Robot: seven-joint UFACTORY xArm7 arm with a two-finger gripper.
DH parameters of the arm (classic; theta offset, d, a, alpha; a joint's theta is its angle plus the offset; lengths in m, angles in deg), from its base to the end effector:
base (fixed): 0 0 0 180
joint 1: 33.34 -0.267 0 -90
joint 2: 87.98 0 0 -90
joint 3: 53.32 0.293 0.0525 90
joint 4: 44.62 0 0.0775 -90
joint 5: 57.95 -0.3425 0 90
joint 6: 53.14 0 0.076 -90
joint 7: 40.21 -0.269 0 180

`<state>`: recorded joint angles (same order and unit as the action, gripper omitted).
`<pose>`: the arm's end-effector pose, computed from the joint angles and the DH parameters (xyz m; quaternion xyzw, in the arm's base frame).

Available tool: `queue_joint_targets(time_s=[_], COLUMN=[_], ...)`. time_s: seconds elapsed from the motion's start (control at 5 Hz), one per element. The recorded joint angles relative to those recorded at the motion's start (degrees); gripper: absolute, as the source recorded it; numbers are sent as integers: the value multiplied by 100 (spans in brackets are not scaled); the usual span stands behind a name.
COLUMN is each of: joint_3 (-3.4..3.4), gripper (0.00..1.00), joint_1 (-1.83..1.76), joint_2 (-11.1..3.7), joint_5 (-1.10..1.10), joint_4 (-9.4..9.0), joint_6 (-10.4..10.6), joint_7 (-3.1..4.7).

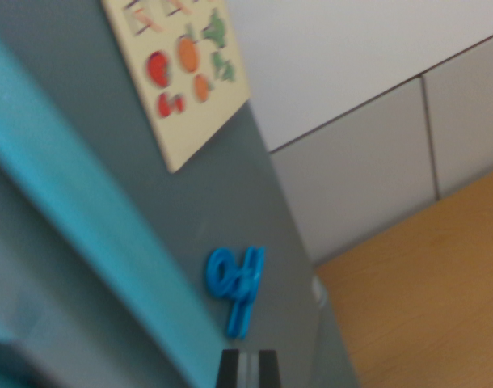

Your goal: Close fridge door

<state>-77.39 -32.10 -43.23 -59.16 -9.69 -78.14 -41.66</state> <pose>0.4149 -0.1849 0.4072 -0.8615 0.2255 -0.4493 0.0714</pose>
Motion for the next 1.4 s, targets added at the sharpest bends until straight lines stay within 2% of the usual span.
queue_joint_targets(time_s=[0.2, 0.4, 0.6, 0.8, 1.0, 1.2, 1.4], joint_3=[0, 0, 1, 1, 33, 33, 135], gripper=[100, 100, 100, 100, 100, 100, 100], joint_1=[0, 0, -2, -2, -12, -12, -27], joint_2=[-412, -412, -755, -755, -1055, -1055, -1314], joint_5=[0, 0, 0, 0, 0, 0, 0], joint_4=[276, 276, 473, 473, 636, 636, 786], joint_6=[0, 0, 0, 0, 0, 0, 0], joint_7=[0, 0, 0, 0, 0, 0, 0])
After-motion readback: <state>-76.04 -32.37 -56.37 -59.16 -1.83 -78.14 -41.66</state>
